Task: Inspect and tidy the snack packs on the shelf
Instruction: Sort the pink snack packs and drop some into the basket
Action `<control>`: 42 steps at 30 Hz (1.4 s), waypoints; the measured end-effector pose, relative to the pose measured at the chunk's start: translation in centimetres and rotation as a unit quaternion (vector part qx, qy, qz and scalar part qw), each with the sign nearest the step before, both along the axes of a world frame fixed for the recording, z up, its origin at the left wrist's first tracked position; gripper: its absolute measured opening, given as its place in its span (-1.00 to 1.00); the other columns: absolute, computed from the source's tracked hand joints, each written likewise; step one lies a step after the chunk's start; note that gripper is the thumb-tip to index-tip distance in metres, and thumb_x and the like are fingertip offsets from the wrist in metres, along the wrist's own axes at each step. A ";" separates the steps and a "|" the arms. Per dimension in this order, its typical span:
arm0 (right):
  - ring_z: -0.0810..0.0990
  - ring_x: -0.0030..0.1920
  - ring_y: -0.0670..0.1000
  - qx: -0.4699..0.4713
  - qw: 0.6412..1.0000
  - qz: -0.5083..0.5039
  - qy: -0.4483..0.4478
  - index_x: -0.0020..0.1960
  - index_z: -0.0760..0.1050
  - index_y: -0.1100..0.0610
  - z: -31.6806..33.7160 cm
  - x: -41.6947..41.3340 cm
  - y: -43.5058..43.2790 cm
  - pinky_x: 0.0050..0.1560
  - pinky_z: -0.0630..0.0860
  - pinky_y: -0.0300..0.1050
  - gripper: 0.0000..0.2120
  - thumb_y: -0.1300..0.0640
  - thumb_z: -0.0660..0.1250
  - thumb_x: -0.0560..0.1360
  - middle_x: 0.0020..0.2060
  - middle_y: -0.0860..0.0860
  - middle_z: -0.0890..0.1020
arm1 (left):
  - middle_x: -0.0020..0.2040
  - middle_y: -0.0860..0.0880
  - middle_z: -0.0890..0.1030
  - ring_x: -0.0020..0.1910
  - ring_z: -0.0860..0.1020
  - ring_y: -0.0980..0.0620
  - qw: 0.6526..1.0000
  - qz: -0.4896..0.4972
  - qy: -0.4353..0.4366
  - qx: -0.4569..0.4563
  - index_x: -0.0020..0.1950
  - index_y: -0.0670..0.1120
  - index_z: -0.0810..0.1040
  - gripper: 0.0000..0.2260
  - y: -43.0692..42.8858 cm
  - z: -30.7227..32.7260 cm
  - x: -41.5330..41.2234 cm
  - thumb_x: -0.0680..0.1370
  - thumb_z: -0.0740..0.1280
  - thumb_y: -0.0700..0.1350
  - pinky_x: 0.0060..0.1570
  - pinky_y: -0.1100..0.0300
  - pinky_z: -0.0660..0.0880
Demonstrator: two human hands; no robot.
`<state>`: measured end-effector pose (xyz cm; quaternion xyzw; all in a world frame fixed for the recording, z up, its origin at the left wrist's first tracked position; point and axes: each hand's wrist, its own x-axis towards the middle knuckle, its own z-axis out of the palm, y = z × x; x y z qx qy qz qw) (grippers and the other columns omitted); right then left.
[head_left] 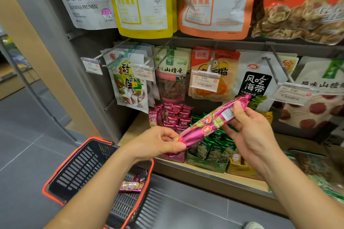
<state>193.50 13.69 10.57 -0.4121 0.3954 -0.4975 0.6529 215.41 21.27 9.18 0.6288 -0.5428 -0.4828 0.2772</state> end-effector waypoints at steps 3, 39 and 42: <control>0.63 -0.08 -0.07 0.006 1.000 0.003 -0.011 -0.15 0.56 0.09 0.0 0.0 0.2 -0.03 0.55 -0.11 -0.77 0.04 0.23 0.60 -0.27 -0.03 0.66 | -0.20 0.10 0.68 -0.19 0.60 0.21 1.000 0.019 0.011 -0.022 -0.05 0.01 0.69 -0.80 0.2 0.3 1.4 0.36 0.54 -0.02 -0.11 0.37 0.52; 0.69 0.03 0.12 0.004 0.992 0.126 0.021 -0.07 0.62 0.19 -0.3 -0.5 -0.1 -0.13 0.66 -0.10 -0.79 0.38 0.41 0.33 0.04 0.15 0.69 | -0.14 0.01 0.72 -0.08 0.68 0.03 0.965 0.215 0.003 -0.151 -0.01 0.13 0.71 -0.83 0.7 0.8 5.4 0.50 0.44 -0.14 -0.13 0.21 0.62; 0.68 0.06 0.12 -0.032 0.987 0.153 0.035 -0.26 0.63 0.13 -0.2 -0.2 0.5 -0.11 0.63 -0.14 -0.79 0.38 0.47 0.18 0.03 0.08 0.71 | -0.21 0.06 0.72 -0.12 0.67 0.11 0.943 0.269 -0.033 -0.193 -0.07 0.09 0.72 -0.79 0.4 0.4 5.4 0.51 0.42 -0.24 -0.02 0.19 0.58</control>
